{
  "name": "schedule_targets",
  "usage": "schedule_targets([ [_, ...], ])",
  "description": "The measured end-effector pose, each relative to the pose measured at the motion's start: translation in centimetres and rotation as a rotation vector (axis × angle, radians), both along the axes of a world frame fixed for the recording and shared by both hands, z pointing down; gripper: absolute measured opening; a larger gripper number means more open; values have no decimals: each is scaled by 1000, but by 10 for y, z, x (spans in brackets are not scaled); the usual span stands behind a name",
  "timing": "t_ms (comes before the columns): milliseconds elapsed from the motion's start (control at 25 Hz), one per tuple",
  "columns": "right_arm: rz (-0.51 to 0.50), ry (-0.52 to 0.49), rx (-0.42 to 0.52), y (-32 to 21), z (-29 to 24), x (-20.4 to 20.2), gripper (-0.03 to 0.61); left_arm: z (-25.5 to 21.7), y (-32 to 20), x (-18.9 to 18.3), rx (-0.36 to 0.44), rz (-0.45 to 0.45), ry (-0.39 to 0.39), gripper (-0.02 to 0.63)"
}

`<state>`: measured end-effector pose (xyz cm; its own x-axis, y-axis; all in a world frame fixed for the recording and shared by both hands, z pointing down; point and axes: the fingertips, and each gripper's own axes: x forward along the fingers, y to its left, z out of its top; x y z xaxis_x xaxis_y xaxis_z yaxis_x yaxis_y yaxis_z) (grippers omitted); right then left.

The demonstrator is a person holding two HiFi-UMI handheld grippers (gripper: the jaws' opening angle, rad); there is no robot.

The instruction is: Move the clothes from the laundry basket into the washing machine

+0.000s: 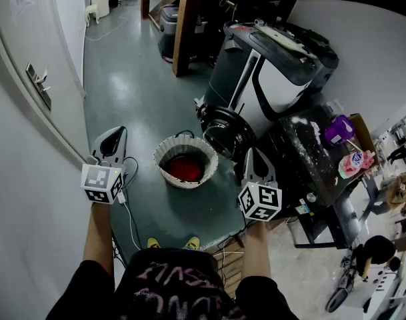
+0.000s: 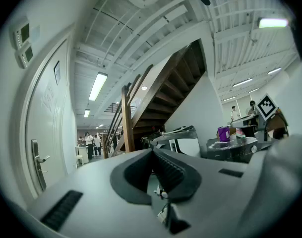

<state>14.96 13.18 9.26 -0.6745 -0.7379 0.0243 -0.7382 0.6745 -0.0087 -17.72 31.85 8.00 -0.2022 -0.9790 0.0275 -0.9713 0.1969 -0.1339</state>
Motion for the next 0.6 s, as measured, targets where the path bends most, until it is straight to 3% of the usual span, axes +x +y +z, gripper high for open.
schedule_targets([
  [600,10,-35,-18,7,1,-5,3,0,9,-3,-8,-16,-12,9],
])
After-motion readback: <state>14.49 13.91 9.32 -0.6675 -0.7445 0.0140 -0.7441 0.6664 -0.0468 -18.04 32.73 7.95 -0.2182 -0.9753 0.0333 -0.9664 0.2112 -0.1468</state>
